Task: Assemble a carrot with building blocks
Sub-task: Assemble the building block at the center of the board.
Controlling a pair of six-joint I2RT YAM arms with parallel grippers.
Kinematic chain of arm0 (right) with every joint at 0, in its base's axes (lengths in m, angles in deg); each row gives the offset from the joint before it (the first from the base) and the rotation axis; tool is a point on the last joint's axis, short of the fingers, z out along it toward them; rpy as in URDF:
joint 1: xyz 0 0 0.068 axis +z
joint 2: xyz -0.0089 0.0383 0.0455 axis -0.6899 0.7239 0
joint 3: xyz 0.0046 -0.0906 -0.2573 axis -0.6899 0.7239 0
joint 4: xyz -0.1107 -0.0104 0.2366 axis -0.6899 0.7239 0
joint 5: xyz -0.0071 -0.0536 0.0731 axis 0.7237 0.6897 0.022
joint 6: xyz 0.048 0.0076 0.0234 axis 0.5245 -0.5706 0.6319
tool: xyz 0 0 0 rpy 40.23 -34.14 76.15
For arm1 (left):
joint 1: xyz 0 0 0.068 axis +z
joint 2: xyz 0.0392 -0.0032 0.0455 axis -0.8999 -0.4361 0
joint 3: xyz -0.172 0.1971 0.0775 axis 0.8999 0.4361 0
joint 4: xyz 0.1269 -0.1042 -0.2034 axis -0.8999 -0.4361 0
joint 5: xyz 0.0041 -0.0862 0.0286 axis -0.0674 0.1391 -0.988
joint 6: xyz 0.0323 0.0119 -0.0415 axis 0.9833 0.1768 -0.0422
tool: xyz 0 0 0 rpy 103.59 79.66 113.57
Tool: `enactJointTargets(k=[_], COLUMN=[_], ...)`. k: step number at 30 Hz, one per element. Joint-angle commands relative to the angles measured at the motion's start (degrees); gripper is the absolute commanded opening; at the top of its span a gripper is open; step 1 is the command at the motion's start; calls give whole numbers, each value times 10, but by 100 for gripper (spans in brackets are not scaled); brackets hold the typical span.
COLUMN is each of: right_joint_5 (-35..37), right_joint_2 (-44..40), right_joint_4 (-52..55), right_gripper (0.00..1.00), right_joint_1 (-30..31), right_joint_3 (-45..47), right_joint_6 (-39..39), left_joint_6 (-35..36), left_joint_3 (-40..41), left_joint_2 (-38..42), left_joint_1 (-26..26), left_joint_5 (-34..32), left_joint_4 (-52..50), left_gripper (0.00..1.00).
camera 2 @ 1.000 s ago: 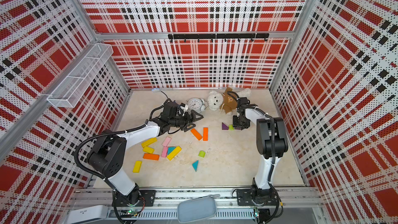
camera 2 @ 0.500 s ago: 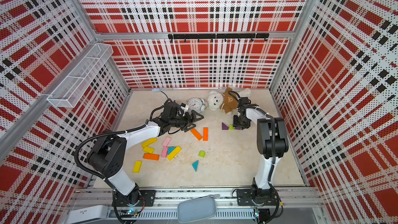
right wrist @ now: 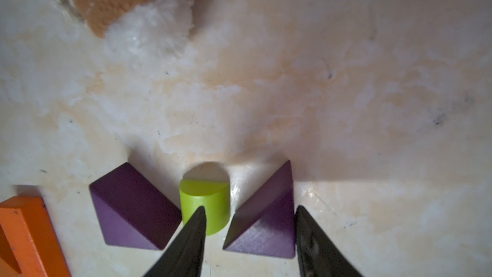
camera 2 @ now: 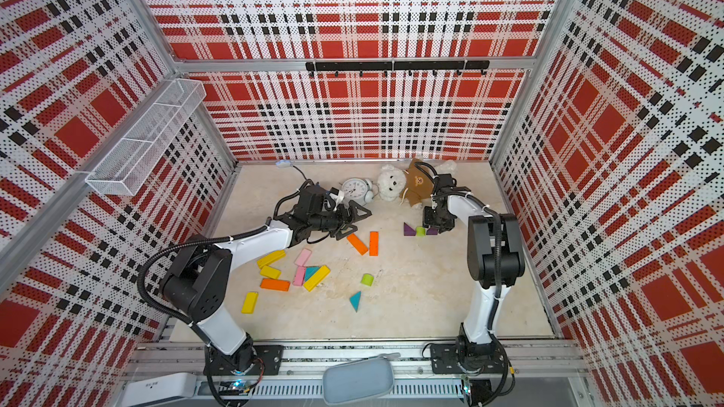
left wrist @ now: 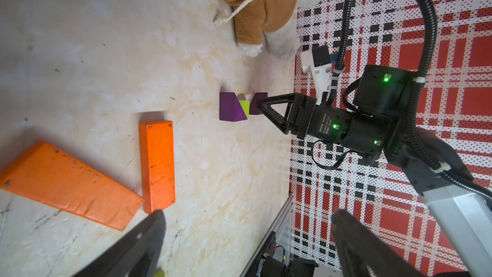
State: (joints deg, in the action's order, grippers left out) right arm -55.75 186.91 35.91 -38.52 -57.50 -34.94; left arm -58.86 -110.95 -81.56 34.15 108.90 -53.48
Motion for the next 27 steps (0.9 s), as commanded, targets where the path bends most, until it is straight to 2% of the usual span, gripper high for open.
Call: enactJointTargets(k=[1,27], right_joint_5=[-5,-4], right_joint_2=[-12,-22], right_joint_4=[-6,0], right_gripper=[55,56], right_joint_1=[-2,-2], right_joint_3=[-6,-2], right_joint_6=[0,4], left_joint_6=[3,5], left_joint_3=[-19,-20], left_joint_2=[-8,-6], left_joint_1=[-7,-11], left_joint_5=[10,10], left_joint_4=[12,12], left_gripper=[100,100])
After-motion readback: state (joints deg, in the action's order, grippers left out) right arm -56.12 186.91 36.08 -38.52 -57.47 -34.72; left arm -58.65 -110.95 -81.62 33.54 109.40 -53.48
